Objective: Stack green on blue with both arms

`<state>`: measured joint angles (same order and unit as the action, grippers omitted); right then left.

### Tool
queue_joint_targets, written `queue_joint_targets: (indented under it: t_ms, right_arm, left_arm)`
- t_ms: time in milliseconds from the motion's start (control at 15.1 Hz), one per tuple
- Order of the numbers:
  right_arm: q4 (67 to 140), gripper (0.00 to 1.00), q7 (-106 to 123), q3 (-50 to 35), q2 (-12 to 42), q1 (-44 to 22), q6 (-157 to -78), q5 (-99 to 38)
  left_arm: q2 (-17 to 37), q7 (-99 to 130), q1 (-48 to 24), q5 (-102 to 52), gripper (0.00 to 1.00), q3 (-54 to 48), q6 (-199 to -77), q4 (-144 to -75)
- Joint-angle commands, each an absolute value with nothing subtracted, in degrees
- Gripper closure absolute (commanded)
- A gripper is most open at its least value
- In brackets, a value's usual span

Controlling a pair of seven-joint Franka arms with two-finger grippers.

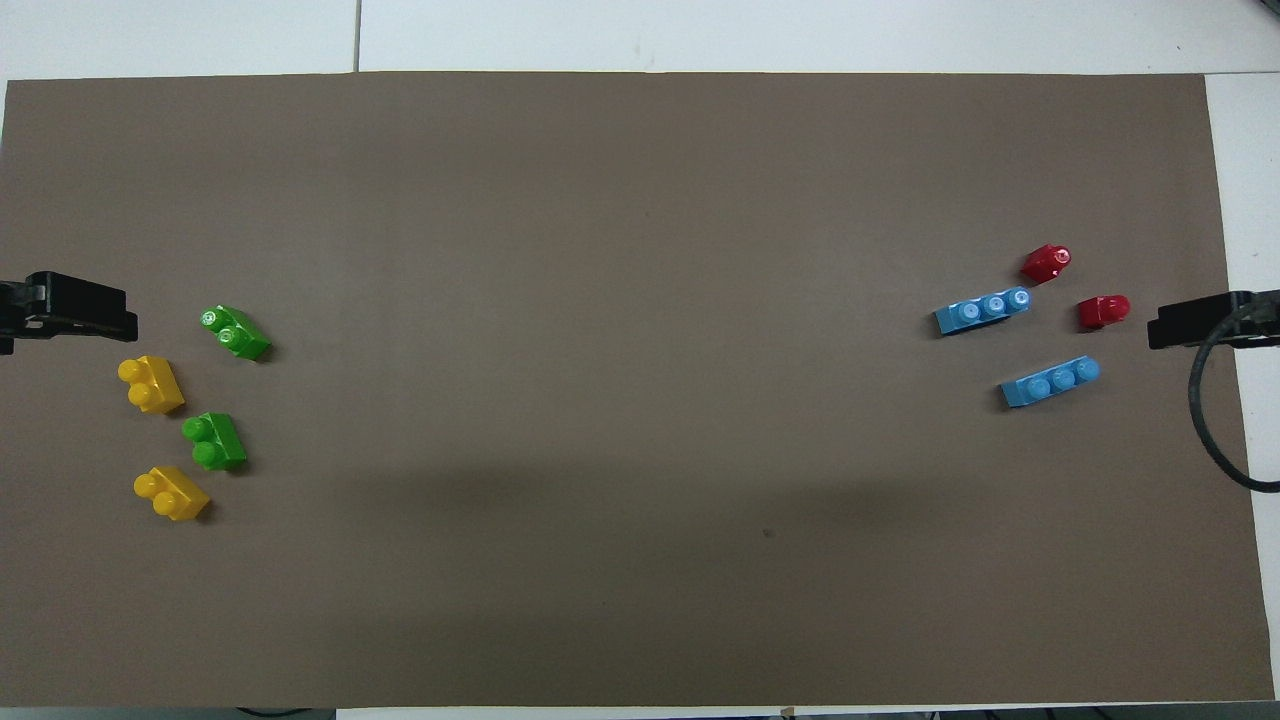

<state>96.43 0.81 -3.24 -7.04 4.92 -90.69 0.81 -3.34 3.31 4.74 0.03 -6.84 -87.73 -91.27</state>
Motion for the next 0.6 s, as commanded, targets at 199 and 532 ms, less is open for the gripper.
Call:
queue_joint_targets:
  t_ms: [199, 532]
  right_arm:
    - [96.9, 0.00, 1.6, -3.5, -7.9, 5.1, -90.0, 0.8]
    - [96.9, 0.00, 2.3, -3.4, -7.9, 5.8, -89.7, 0.7]
  left_arm:
    - [-5.1, 3.0, 4.2, 1.0, 0.00, -6.5, -87.9, -93.1]
    - [-5.0, 3.1, 4.2, 1.0, 0.00, -6.5, -87.9, -93.1]
